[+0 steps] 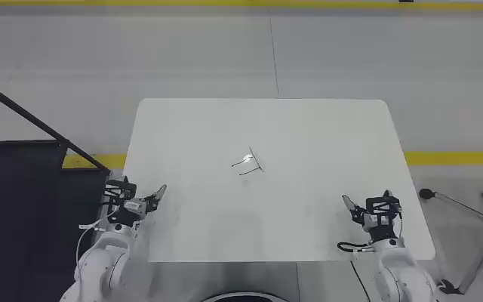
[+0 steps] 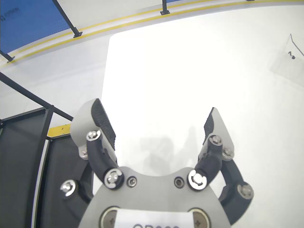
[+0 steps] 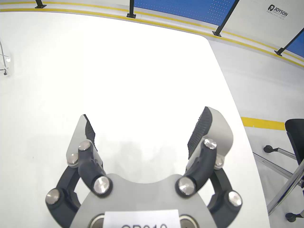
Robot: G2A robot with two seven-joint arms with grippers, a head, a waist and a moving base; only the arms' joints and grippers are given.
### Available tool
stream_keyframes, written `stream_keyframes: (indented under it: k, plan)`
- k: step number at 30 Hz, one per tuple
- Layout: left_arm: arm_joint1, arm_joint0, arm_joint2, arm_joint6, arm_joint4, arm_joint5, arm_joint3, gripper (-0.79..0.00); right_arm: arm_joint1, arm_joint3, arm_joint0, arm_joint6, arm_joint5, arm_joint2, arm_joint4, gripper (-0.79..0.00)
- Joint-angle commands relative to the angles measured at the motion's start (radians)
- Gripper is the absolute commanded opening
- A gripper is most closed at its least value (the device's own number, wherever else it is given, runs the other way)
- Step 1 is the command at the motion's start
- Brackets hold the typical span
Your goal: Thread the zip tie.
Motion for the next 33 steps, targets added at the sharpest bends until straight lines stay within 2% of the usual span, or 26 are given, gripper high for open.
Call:
stream_keyframes:
  k: [1, 4, 8, 19, 25, 33]
  plan:
    - [0.0, 0.0, 0.0, 0.0, 0.0, 0.0, 0.0, -0.001, 0.0, 0.0, 0.0, 0.0, 0.0, 0.0, 0.0, 0.0]
    - [0.001, -0.002, 0.006, 0.014, -0.007, -0.055, -0.001, 0.0, 0.0, 0.0, 0.0, 0.0, 0.0, 0.0, 0.0, 0.0]
    - [-0.003, -0.015, 0.02, -0.011, -0.04, -0.059, -0.002, 0.0, 0.0, 0.0, 0.0, 0.0, 0.0, 0.0, 0.0, 0.0]
    - [-0.001, -0.022, 0.014, -0.264, -0.293, -0.239, -0.105, 0.0, 0.0, 0.0, 0.0, 0.0, 0.0, 0.0, 0.0, 0.0]
    - [0.0, -0.03, 0.031, -0.42, -0.401, -0.248, -0.155, 0.0, 0.0, 0.0, 0.0, 0.0, 0.0, 0.0, 0.0, 0.0]
    - [0.0, -0.065, 0.05, -0.581, -0.606, -0.238, -0.16, 0.0, 0.0, 0.0, 0.0, 0.0, 0.0, 0.0, 0.0, 0.0]
